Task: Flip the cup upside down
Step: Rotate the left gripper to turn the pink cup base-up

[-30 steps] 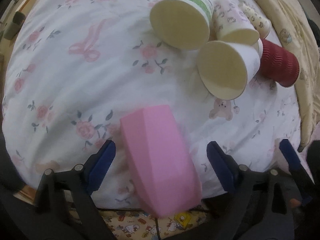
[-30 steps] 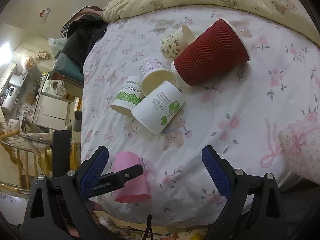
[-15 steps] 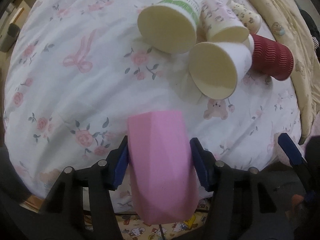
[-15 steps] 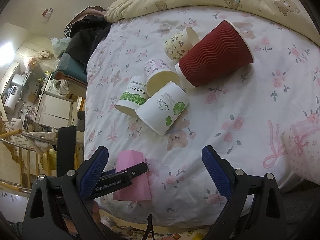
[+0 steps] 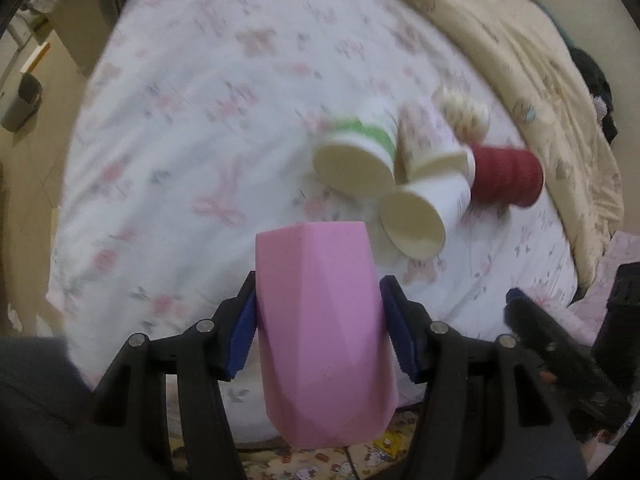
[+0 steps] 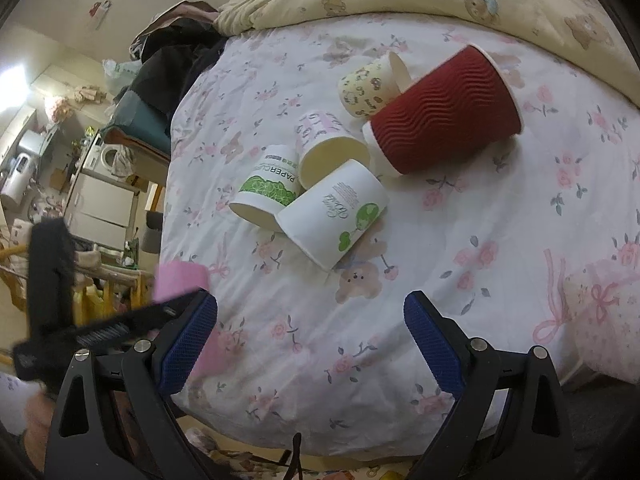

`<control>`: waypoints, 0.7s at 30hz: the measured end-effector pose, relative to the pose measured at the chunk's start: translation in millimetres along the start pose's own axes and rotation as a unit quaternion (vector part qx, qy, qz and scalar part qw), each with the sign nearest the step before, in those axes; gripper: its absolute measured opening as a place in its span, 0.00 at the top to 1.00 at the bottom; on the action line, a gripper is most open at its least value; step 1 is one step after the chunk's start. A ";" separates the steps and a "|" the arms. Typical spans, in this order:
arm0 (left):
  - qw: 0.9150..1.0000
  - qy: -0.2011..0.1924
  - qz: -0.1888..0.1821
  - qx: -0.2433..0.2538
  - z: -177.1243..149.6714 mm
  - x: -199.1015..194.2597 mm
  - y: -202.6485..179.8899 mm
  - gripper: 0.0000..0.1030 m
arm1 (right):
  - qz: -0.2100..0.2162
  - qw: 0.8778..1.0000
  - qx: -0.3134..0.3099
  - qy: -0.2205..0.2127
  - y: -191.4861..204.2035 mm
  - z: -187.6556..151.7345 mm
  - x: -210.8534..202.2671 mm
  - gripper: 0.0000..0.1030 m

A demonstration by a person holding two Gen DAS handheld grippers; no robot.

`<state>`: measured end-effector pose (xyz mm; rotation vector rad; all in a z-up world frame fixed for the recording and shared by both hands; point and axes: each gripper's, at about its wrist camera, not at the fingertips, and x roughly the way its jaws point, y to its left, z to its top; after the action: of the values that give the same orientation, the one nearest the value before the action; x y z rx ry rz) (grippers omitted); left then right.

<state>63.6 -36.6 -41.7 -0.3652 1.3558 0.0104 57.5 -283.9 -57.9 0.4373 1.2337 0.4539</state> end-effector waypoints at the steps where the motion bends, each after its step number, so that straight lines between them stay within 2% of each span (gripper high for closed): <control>1: 1.000 -0.005 -0.002 -0.002 0.6 -3.0 2.7 0.47 | -0.002 1.000 -0.005 0.001 2.1 0.1 1.3 0.06; 7: 0.999 -0.032 -0.003 -0.004 3.8 -21.6 32.3 0.47 | -0.008 1.000 -0.023 0.001 12.7 1.3 9.0 0.06; 12: 0.999 -0.038 0.001 -0.003 6.4 -17.4 50.0 0.47 | -0.017 0.999 -0.039 0.002 23.9 1.8 17.2 0.06; 21: 0.999 -0.018 -0.019 0.017 3.3 4.1 48.0 0.47 | -0.042 0.996 -0.081 0.020 38.9 1.2 33.5 0.06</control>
<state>57.3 8.8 -57.0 -0.3614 1.3107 -0.0376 64.0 -233.2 -62.8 0.2390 1.2375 0.4893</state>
